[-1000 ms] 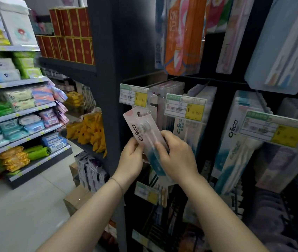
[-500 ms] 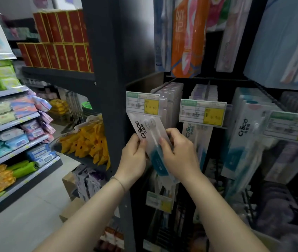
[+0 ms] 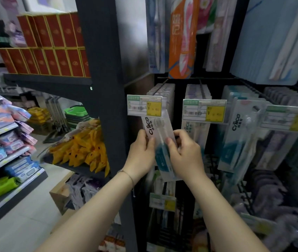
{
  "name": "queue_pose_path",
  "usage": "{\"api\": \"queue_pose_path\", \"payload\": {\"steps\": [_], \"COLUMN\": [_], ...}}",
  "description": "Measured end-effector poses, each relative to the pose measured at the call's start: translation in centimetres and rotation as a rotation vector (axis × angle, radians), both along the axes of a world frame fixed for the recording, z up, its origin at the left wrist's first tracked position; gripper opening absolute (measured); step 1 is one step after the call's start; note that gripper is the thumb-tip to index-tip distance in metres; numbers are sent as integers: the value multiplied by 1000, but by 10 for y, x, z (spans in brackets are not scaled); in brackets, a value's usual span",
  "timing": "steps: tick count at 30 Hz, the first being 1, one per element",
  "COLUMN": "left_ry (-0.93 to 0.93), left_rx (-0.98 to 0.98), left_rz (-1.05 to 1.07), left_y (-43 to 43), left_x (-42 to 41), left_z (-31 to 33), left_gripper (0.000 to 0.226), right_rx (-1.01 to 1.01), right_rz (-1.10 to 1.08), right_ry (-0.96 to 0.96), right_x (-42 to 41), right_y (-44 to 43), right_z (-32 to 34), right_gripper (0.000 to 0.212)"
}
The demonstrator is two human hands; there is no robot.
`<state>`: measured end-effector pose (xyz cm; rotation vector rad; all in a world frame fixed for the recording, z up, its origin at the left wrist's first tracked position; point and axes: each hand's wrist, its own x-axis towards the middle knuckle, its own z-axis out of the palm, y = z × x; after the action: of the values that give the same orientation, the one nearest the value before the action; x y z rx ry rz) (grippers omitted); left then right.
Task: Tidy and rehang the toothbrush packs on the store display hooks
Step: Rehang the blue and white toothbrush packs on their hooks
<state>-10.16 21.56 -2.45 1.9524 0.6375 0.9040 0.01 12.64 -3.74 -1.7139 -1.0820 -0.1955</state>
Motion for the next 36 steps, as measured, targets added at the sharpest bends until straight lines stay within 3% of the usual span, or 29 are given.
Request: {"api": "queue_pose_path", "payload": {"steps": [1,6,8,11,14,21,29,36], "left_ry": [7,-38,-16,-22,-32,-34,301,362], "left_rx": [36,218,323,512,568,518,725,826], "left_rz": [10,46,105,156,151,-87,-145,-236], "left_y": [-2,-14,-15,-15,-17,-41,-62,-94], "left_x": [-1,-8,-12,-18,-20,-1,28,50], "left_z": [-2,-20,-25,-27,-23,-6,3,3], "left_gripper": [13,66,74,63,45,28,19,17], "right_rx": [-3,-14,-24,-75,-114,-184,-535,-654], "right_rz": [-2,-13,-27,-17,-17,-91,-160,-252], "right_ry": [10,86,130,211,209,-26,-406,-450], "right_x": [-1,-5,-6,-7,-8,0,10,27], "right_y": [1,5,5,2,-10,-47,-103,-143], "right_z": [0,0,0,-1,-2,8,23,26], "right_gripper": [5,2,5,8,19,12,16,18]}}
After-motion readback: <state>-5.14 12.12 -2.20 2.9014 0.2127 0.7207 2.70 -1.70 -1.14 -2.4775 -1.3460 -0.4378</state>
